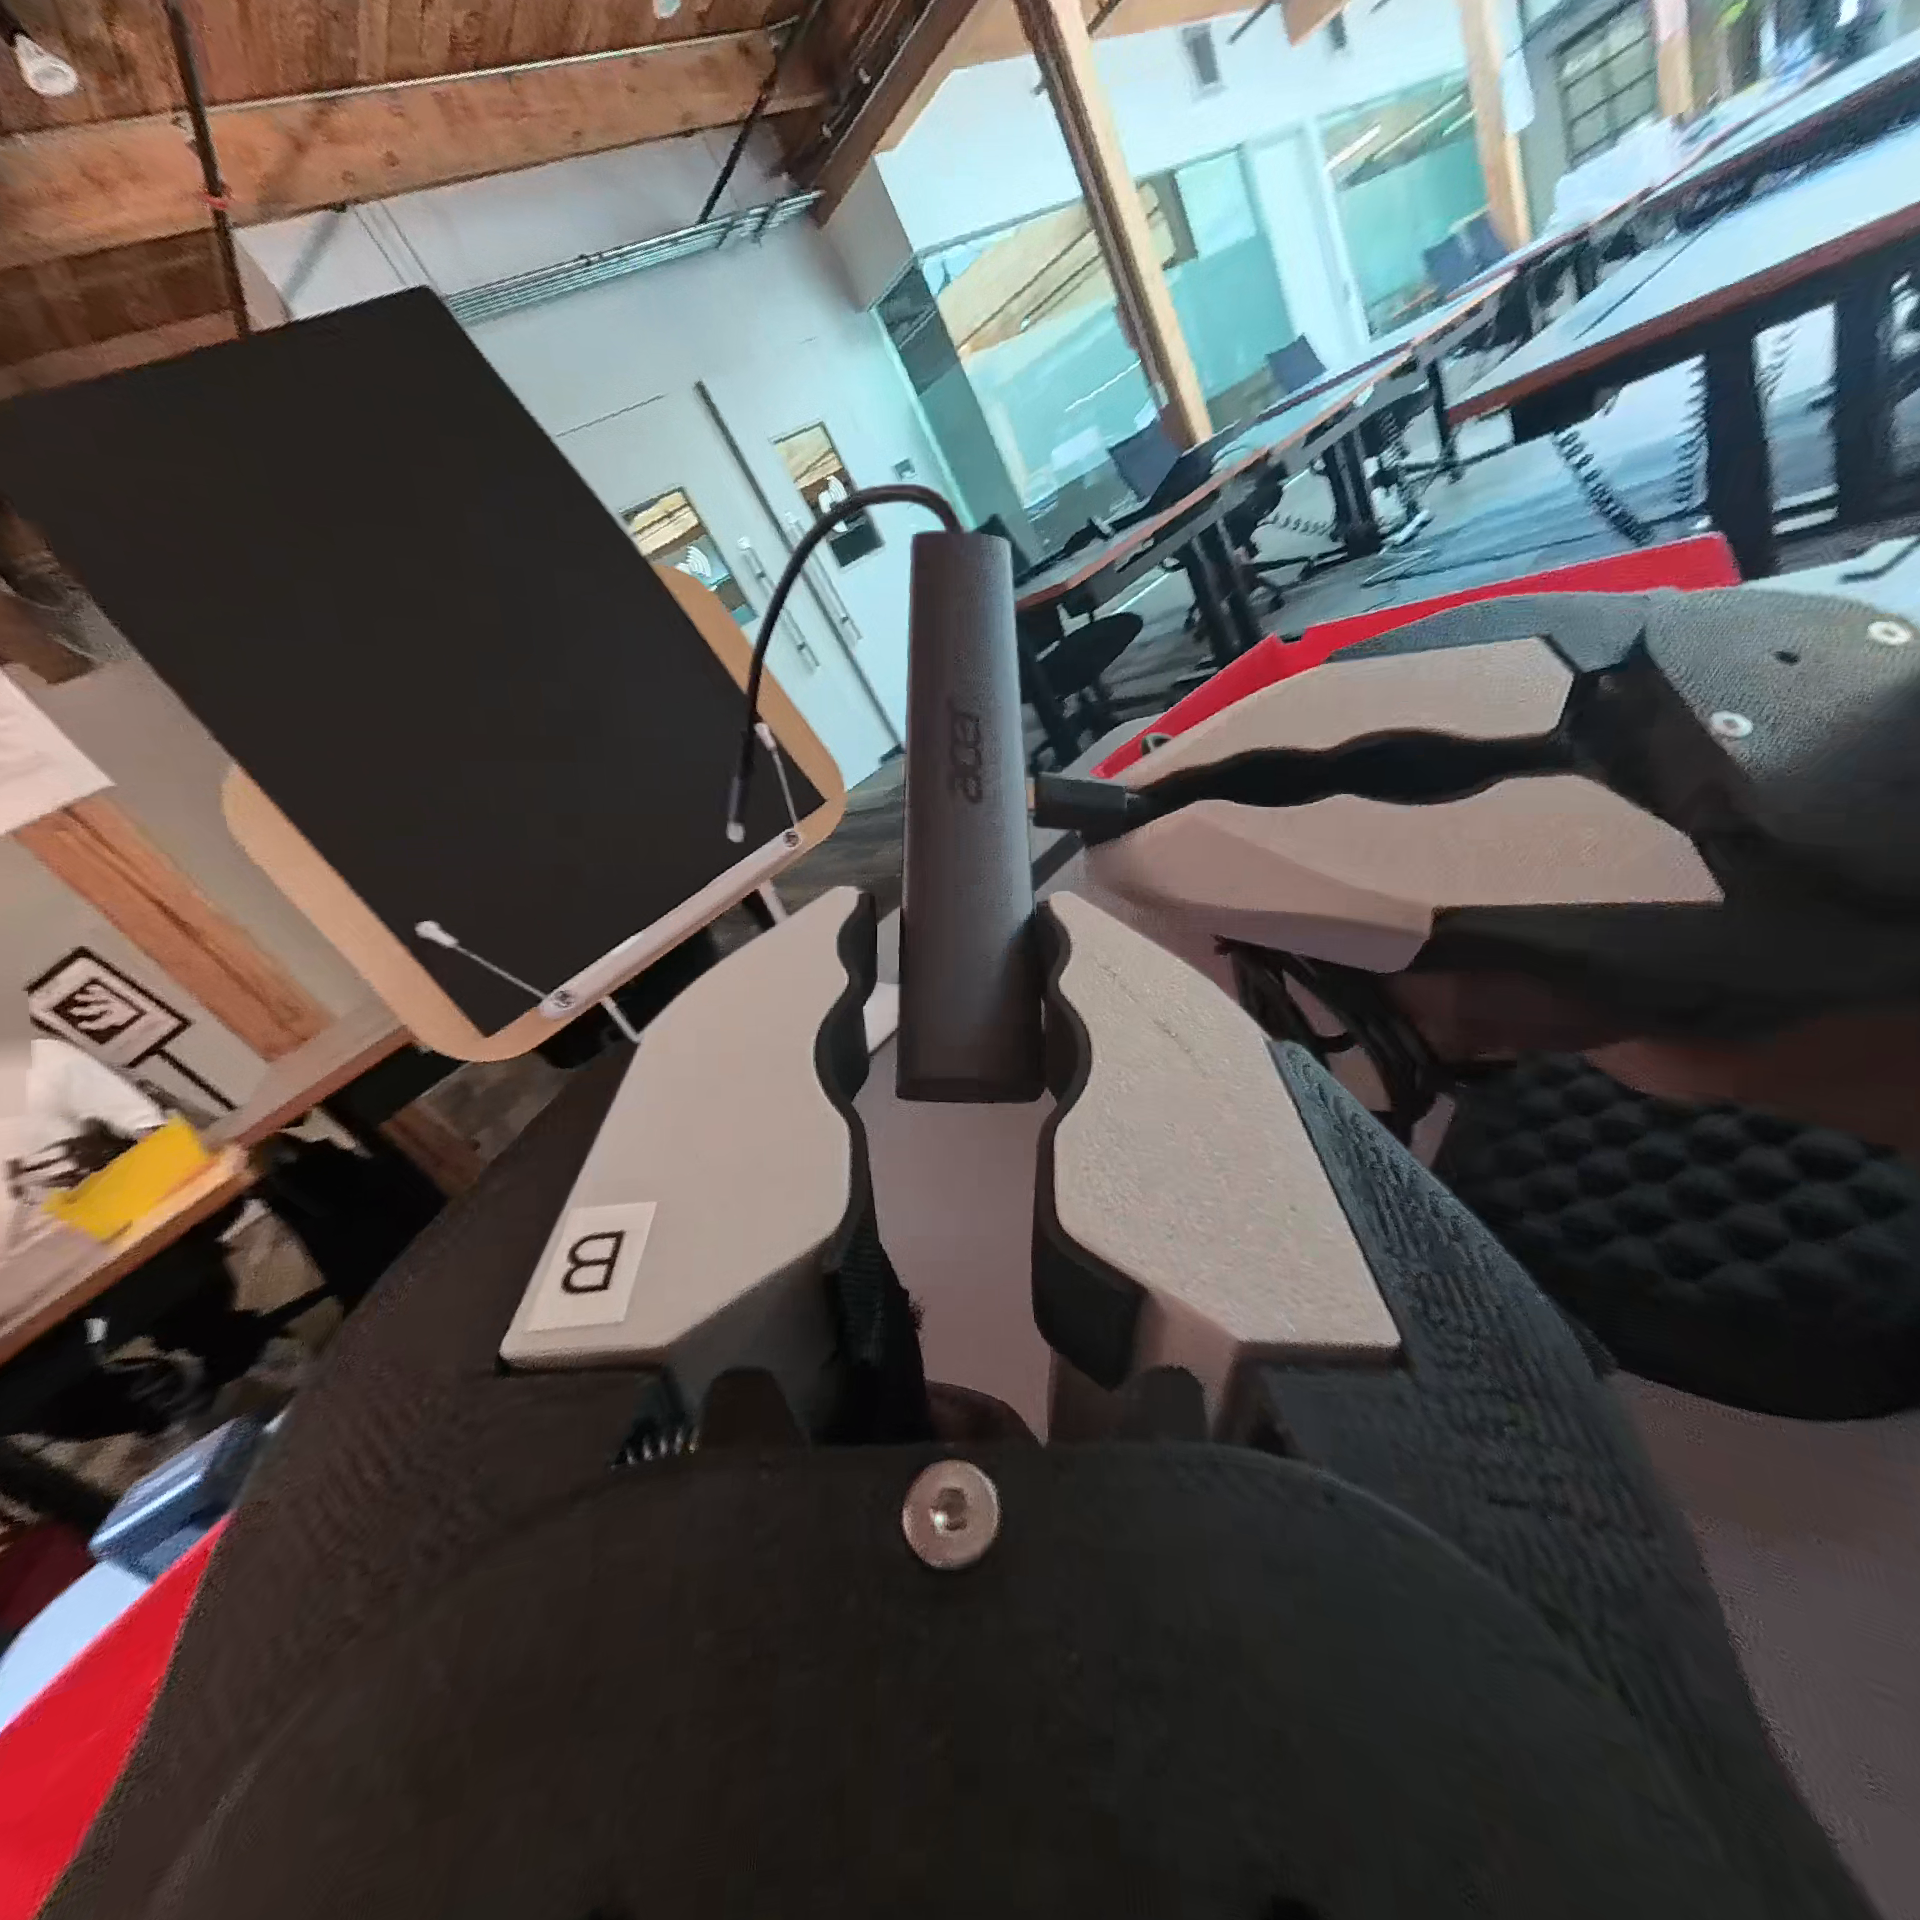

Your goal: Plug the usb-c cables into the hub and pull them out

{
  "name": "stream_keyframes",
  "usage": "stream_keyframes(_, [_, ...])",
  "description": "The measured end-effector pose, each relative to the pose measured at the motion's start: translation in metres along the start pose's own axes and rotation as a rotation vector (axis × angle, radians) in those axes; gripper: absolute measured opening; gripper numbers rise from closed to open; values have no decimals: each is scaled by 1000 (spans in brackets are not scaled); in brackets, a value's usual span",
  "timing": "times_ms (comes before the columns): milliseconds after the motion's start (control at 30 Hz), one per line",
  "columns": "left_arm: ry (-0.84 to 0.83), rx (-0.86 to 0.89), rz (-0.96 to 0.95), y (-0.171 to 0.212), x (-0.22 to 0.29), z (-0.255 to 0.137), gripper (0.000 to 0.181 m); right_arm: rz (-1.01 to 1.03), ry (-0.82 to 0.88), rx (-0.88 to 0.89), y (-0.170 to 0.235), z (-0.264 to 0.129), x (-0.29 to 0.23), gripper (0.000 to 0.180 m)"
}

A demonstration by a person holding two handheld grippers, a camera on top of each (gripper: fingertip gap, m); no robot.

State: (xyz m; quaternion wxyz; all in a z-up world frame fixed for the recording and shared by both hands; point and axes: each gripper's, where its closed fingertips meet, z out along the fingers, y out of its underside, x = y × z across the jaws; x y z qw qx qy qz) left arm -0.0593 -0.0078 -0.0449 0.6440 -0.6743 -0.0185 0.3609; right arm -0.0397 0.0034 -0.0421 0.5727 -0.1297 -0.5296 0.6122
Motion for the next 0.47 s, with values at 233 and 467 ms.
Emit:
stream_keyframes(233, [-75, 21, 18, -9, -5, 0, 24, 248, -70, 36, -7, 2, 1, 5])
stream_keyframes(467, [-261, 232, -96, -36, -40, -26, 24, 756, -259, 450, -63, -27, 23, 60])
